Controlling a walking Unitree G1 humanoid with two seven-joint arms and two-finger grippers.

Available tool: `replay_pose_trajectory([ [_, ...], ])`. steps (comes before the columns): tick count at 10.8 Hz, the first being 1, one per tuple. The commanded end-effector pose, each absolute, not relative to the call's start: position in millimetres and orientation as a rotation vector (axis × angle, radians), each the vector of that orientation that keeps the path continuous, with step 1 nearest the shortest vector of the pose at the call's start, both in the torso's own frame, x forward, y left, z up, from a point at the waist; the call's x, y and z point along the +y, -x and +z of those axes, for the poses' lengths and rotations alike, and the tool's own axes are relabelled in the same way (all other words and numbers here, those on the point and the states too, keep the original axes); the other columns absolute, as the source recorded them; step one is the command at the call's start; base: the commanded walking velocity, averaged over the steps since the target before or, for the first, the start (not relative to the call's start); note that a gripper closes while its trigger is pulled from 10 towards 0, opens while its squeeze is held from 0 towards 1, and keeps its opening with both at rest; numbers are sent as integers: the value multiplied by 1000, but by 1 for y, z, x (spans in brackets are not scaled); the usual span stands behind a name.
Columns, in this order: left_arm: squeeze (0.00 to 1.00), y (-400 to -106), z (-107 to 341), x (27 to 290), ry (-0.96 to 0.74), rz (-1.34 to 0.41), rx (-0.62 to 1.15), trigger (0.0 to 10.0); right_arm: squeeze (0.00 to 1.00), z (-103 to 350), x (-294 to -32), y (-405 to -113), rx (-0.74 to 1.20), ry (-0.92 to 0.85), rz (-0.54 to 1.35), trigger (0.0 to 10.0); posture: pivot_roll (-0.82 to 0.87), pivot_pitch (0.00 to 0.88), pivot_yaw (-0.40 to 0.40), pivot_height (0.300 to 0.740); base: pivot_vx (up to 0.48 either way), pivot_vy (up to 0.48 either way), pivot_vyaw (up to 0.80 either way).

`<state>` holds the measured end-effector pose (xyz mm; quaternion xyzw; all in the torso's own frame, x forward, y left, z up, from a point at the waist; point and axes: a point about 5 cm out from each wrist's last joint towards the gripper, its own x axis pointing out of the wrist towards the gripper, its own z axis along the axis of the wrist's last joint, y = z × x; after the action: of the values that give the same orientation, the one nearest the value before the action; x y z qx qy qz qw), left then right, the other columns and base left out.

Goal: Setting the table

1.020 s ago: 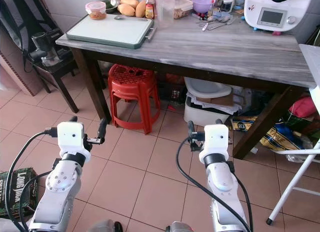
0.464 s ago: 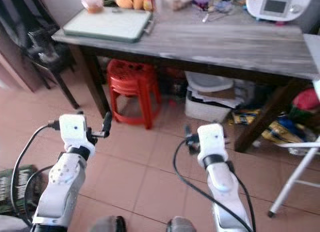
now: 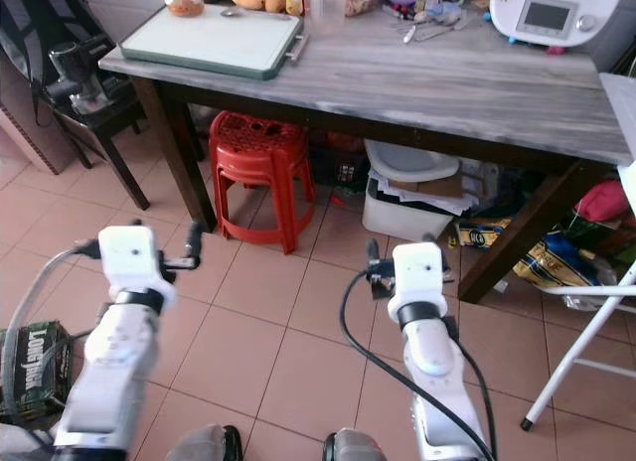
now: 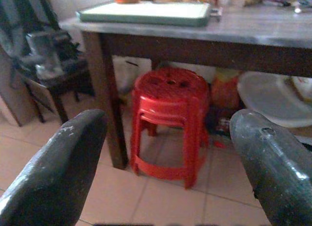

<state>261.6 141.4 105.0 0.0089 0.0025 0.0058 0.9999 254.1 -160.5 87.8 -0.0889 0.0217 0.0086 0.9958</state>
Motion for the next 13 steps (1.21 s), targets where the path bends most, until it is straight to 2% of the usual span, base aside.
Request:
replay_pose_trajectory([
  [1, 0, -263, 103, 137, -27, 0, 9, 10000, 0, 91, -156, -258, 11, 186, 41, 10000, 4, 49, -25, 740, 0, 0, 0],
  [6, 0, -286, 118, 126, -54, -65, -66, 10000, 0, 109, -145, -283, -108, 189, 86, 10000, -21, 6, 12, 740, 0, 0, 0],
  [8, 0, -294, 130, 126, -94, -50, -98, 10000, 0, 121, -149, -290, -154, 200, 72, 10000, -14, 39, 29, 740, 0, 0, 0],
  [11, 0, -285, 126, 133, -106, -36, -74, 10000, 0, 114, -152, -277, -133, 193, 52, 10000, -11, 153, 21, 740, 0, 0, 0],
  [13, 0, -281, 125, 139, -113, -34, -59, 10000, 0, 109, -162, -270, -97, 198, 27, 10000, -6, 189, 7, 740, 0, 0, 0],
])
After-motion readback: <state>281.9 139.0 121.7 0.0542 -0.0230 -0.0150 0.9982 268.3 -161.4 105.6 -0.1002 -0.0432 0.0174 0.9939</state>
